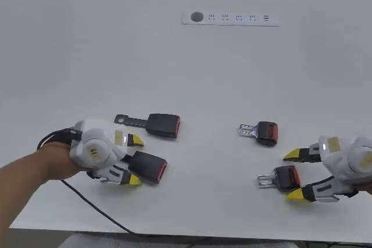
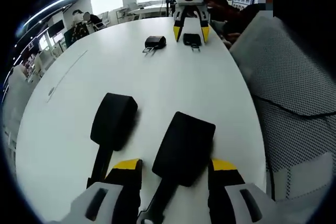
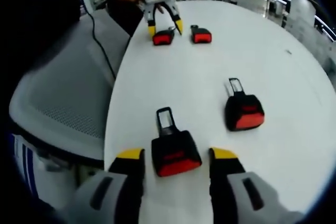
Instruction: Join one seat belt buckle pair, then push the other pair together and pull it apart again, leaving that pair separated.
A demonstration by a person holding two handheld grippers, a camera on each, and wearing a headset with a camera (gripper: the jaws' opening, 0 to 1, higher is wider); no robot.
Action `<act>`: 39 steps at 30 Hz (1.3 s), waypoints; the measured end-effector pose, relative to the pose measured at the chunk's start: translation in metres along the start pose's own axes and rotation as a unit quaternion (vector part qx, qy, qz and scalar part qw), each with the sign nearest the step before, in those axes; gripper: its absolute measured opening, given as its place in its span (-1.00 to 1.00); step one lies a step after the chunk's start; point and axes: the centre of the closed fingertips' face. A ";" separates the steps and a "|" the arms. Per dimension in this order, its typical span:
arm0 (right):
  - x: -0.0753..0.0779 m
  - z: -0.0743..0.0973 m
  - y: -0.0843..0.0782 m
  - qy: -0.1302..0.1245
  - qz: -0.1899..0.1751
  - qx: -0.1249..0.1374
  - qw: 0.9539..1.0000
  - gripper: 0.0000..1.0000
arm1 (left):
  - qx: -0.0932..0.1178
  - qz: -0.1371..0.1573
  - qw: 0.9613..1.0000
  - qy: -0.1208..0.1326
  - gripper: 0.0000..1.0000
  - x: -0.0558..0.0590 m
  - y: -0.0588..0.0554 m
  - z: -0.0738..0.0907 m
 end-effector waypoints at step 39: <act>0.004 -0.007 0.013 -0.059 -0.026 0.060 0.996 -0.28 | -0.014 0.028 0.999 0.032 -0.28 0.000 0.001 0.000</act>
Point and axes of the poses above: the centre of the closed fingertips' face, and the gripper's own axes: z roughly backward along the fingers, x roughly to its right, y roughly out of its top, and after that the axes turned 14 degrees about x, right-handed
